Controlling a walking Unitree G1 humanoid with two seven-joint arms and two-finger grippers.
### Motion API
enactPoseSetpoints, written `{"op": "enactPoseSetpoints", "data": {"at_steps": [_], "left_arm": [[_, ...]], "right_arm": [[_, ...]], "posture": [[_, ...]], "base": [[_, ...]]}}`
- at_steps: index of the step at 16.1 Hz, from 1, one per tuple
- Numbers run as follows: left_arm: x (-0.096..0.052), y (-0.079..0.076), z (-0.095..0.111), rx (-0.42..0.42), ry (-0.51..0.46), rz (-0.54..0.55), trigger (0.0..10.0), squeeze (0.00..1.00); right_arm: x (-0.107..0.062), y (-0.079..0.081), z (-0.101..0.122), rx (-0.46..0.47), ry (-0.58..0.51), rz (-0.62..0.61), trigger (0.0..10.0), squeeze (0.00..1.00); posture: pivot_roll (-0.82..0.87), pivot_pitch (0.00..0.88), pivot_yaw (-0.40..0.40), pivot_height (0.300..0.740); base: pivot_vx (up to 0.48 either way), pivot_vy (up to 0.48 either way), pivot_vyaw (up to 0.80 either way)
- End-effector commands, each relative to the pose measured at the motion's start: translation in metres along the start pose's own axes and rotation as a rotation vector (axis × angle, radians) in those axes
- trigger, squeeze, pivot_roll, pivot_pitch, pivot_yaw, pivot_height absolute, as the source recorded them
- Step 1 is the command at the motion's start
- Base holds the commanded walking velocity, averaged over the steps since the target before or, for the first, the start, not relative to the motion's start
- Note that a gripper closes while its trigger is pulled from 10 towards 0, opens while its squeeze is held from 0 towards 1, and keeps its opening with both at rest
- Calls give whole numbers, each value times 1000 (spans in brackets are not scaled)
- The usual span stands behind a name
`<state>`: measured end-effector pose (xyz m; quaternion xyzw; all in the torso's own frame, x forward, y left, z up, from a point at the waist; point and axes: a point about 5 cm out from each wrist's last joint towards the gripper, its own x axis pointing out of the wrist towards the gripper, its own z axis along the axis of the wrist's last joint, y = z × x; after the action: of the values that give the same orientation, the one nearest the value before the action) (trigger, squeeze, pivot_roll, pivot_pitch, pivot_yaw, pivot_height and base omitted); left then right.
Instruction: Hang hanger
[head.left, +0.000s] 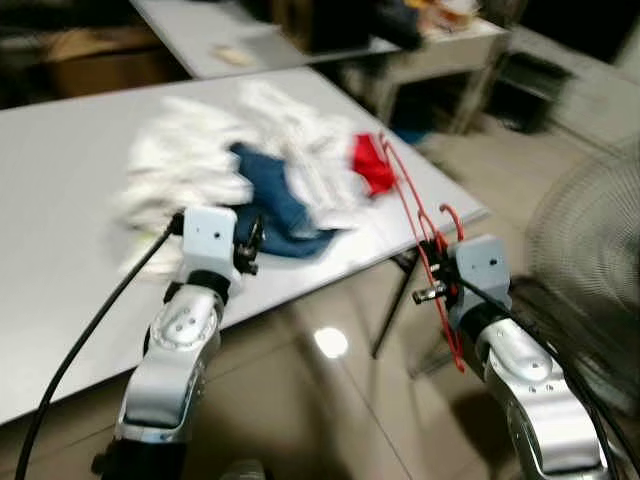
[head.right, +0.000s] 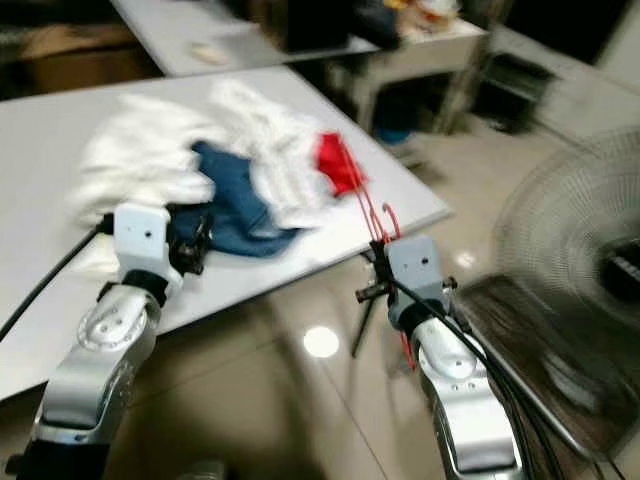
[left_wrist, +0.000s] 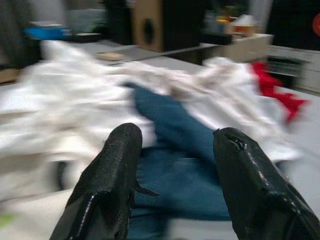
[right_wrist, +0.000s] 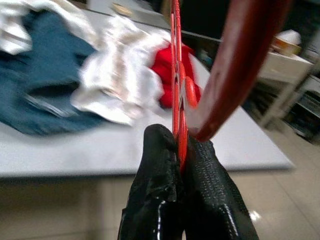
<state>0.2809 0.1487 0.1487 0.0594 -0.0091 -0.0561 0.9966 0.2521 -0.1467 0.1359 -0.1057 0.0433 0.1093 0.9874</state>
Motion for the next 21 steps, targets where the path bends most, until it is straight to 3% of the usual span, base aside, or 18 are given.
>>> {"op": "enactPoseSetpoints", "data": {"at_steps": [1,7,9,14,15,18,19,20,21], "left_arm": [[2,0,0,-2,-3,2,10000,0],[15,-7,9,-11,-48,-2,10000,0],[13,-5,9,-17,-47,5,10000,0],[9,-5,1,-77,-25,-33,10000,0],[11,-4,4,-102,-61,-54,10000,1000],[34,4,5,-9,-27,7,10000,1000],[37,7,12,-29,-47,25,10000,1000],[37,7,12,-33,-47,19,10000,937],[37,6,8,-34,-19,7,10000,286]], "right_arm": [[-1,-5,6,-5,-21,-24,10000,0],[-3,-7,21,-69,-60,8,10000,0],[-3,-7,21,-79,-56,13,10000,0],[-2,-7,22,-56,-62,21,10000,0],[1,-8,26,-53,-74,22,10000,0],[11,-4,27,-45,-91,32,10000,0],[13,-2,30,-49,-108,30,10000,0],[14,-4,31,-31,-112,16,10000,0],[15,-5,31,-31,-116,8,10000,0]], "posture": [[-4,25,-43,740],[-24,55,-45,740],[-36,60,-43,740],[-44,19,-59,740],[-43,12,-63,740],[-13,0,-52,740],[-14,0,-32,740],[-10,0,-24,740],[-10,0,-19,740]], "base": [[352,0,0],[351,0,133],[352,0,800],[141,0,0],[0,0,0],[0,0,0],[0,0,0],[0,0,0],[0,0,0]]}}
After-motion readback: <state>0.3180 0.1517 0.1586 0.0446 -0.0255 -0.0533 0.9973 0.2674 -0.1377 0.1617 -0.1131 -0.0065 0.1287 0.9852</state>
